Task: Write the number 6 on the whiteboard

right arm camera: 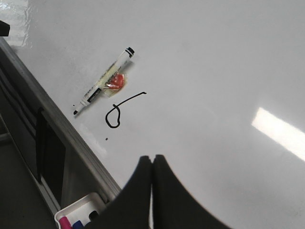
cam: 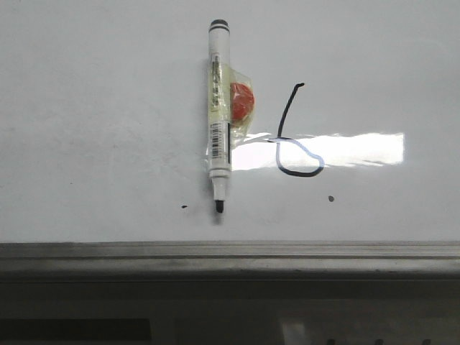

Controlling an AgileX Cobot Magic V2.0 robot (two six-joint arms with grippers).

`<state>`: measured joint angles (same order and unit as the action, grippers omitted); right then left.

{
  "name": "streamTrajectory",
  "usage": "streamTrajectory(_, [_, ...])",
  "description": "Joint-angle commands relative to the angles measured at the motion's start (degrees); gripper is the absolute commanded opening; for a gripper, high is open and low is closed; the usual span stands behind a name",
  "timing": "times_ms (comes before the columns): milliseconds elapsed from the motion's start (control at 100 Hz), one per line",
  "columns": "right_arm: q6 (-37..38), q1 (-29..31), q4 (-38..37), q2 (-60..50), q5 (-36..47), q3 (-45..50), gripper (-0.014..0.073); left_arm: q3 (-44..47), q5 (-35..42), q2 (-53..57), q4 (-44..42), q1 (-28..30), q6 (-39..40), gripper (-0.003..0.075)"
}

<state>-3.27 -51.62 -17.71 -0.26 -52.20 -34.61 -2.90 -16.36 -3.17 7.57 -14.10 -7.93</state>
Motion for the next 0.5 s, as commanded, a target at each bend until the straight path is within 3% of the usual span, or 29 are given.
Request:
streamTrajectory(0, [-0.2, 0.4, -1.5, 1.6, 4.0, -1.1, -0.0064, 1.0, 5.6, 2.7, -4.2, 1.3, 7.9, -0.0020])
streamTrajectory(170, [-0.2, 0.4, -1.5, 1.6, 4.0, -1.1, -0.0064, 4.3, 3.2, 5.1, -14.0, 1.5, 22.2, -0.0020])
streamTrajectory(490, [-0.2, 0.4, -1.5, 1.6, 4.0, -1.1, -0.0064, 4.3, -0.1, 5.1, -13.4, 1.5, 22.4, -0.0020])
